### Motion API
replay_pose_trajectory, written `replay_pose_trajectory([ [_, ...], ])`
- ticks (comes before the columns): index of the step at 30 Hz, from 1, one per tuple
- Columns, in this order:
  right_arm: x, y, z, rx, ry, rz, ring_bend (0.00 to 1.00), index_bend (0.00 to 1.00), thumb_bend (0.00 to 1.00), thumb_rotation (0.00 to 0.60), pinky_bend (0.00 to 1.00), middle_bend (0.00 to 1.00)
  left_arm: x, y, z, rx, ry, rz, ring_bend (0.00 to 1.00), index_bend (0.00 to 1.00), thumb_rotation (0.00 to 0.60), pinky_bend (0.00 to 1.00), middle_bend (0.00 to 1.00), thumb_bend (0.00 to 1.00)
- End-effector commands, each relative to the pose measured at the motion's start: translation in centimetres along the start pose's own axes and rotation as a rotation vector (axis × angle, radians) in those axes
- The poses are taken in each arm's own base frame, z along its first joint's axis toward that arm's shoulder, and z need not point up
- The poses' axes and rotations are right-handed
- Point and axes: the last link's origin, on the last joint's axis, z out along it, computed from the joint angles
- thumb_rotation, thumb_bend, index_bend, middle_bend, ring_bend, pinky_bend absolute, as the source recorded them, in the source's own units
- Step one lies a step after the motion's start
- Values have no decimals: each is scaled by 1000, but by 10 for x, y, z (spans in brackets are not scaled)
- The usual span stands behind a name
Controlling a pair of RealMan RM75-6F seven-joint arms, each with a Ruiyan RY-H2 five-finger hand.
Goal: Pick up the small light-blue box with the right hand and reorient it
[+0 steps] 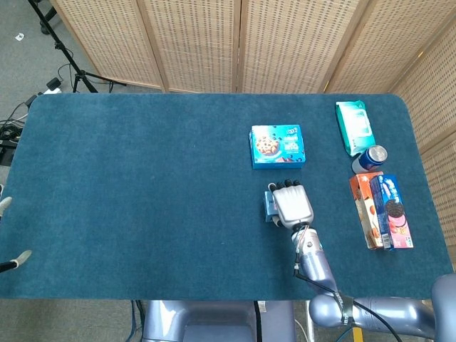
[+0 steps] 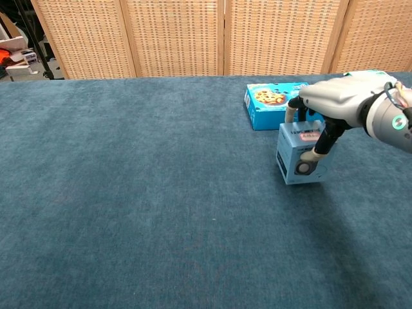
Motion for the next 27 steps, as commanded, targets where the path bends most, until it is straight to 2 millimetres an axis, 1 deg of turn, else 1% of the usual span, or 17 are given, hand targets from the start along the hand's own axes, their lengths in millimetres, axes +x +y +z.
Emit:
replay_pose_trajectory([
  [1, 0, 1, 1, 43, -45, 74, 0, 0, 116, 600, 91, 0, -1, 1, 0, -2, -1, 3, 0, 0, 600, 0, 0, 0],
  [3, 7, 3, 0, 68, -12, 82, 0, 0, 60, 600, 69, 0, -1, 1, 0, -2, 1, 3, 0, 0, 600, 0, 0, 0],
  [4, 10, 3, -2, 79, 1, 85, 0, 0, 53, 600, 62, 0, -1, 1, 0, -2, 3, 3, 0, 0, 600, 0, 0, 0],
  [8, 27, 6, -12, 136, 22, 96, 0, 0, 51, 600, 24, 0, -1, 1, 0, -1, 2, 5, 0, 0, 600, 0, 0, 0],
  [12, 39, 7, -20, 219, 8, 44, 0, 0, 50, 600, 12, 0, -3, 2, 0, -5, -5, 10, 0, 0, 600, 0, 0, 0],
  [14, 36, 6, -18, 295, -24, -15, 0, 0, 51, 600, 12, 0, -2, 3, -1, -6, -3, 9, 0, 0, 600, 0, 0, 0],
  [19, 31, 8, -11, 370, -65, -46, 0, 0, 53, 600, 12, 0, -2, 2, -1, -2, -1, 10, 0, 0, 600, 0, 0, 0],
  [23, 25, 6, -4, 401, -28, -83, 0, 10, 53, 600, 12, 0, -3, 2, 0, 2, -6, 14, 0, 0, 600, 0, 0, 0],
  [27, 21, 6, 5, 402, 22, -169, 0, 19, 53, 600, 21, 0, -4, 2, 1, 6, -6, 17, 0, 0, 600, 0, 0, 0],
])
